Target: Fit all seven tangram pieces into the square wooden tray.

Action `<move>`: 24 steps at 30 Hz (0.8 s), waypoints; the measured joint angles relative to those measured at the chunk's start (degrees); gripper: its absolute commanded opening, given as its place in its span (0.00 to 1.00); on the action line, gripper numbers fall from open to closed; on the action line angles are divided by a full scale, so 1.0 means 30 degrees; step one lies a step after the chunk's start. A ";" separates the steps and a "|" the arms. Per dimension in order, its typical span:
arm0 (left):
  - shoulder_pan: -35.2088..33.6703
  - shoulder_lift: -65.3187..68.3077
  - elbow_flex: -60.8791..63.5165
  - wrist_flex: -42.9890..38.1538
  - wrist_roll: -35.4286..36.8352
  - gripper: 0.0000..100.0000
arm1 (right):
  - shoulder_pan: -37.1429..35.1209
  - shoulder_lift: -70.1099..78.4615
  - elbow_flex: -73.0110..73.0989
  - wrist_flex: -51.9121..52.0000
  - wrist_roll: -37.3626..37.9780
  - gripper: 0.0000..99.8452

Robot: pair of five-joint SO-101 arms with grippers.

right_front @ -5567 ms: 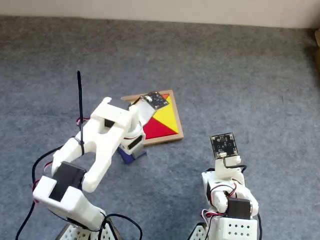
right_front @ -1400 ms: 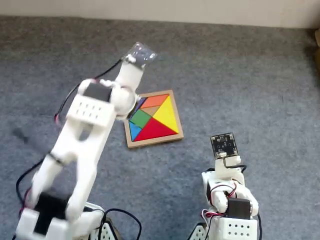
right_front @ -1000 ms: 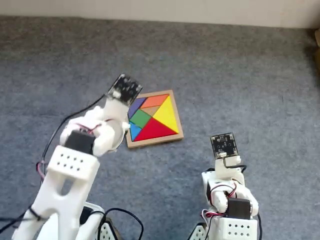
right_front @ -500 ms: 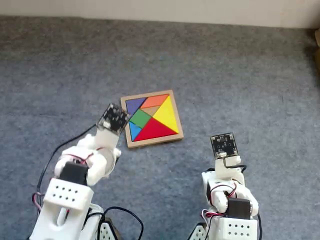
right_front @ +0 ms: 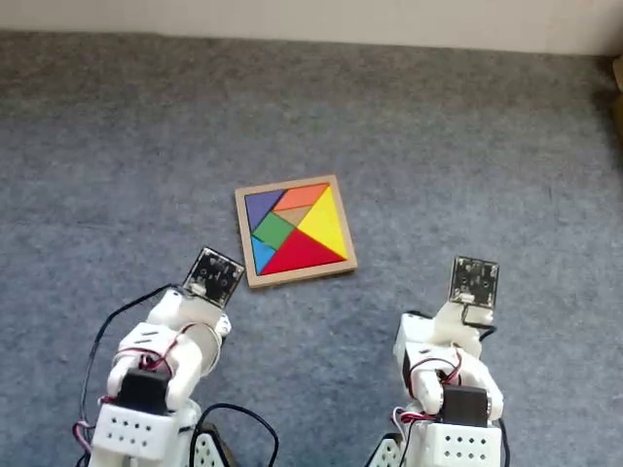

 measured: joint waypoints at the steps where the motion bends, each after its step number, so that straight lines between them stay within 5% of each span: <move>1: 0.0088 -0.0850 0.0059 0.0557 0.0000 0.01 | 0.0000 0.0000 0.0000 0.0352 0.0000 0.01; 13: 0.0117 -0.1846 0.0088 0.4982 0.0000 0.01 | 0.0000 0.0000 0.0000 0.0879 0.0000 0.01; 24: 0.0117 -0.1846 0.0088 0.5363 0.0000 0.01 | 0.0000 0.0000 0.0000 0.0879 0.0000 0.01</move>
